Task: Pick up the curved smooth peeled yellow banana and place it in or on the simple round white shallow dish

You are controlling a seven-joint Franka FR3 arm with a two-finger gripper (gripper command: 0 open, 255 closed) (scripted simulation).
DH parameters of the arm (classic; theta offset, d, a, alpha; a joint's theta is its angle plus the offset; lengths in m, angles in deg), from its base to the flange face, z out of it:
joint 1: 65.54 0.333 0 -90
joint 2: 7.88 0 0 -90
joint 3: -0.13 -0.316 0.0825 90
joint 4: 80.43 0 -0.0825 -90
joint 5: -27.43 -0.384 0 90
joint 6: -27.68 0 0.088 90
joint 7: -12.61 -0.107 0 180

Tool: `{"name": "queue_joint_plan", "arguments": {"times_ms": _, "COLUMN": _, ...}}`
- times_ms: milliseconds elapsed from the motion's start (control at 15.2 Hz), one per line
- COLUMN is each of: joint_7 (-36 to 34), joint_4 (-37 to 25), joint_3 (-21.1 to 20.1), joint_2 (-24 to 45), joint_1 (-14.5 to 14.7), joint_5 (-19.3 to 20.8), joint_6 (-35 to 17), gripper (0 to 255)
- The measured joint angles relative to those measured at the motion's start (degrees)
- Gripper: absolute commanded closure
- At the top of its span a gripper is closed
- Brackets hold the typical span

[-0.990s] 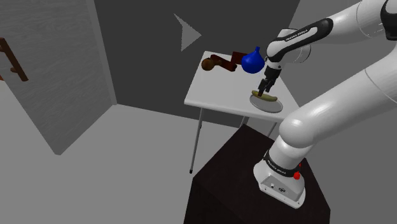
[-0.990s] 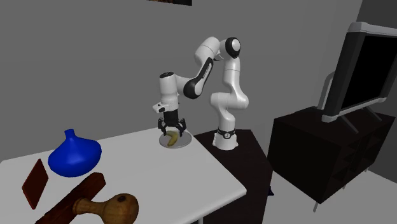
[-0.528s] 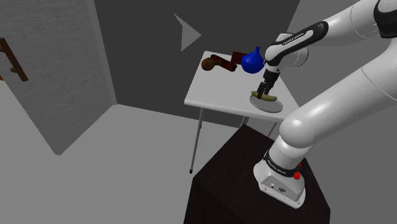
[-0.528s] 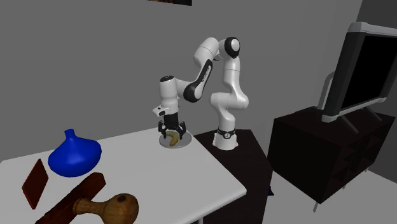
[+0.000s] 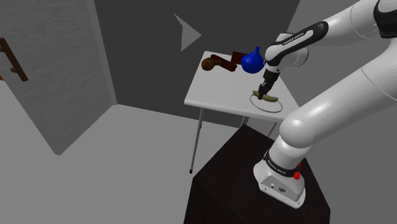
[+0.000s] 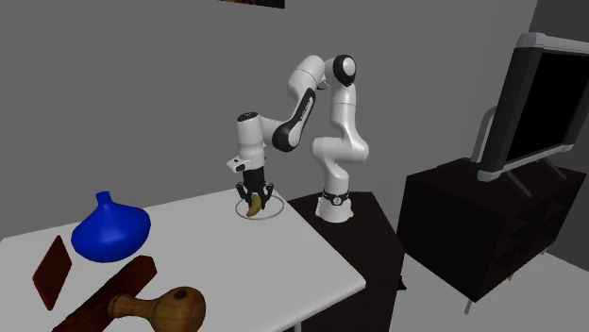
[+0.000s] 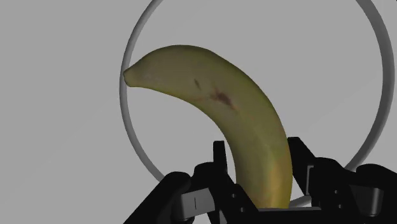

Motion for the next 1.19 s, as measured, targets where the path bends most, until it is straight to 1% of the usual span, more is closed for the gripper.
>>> {"name": "queue_joint_plan", "arguments": {"times_ms": 396, "joint_7": -0.1, "joint_4": -0.2, "joint_3": -0.1, "joint_2": -0.3, "joint_1": -0.1, "joint_5": 0.1, "joint_6": 0.4, "gripper": 255}}
{"name": "queue_joint_plan", "arguments": {"times_ms": 1188, "joint_7": -1.4, "joint_4": -4.8, "joint_3": -4.0, "joint_2": -6.5, "joint_1": -1.4, "joint_5": 0.6, "joint_6": 11.1, "gripper": 255}}
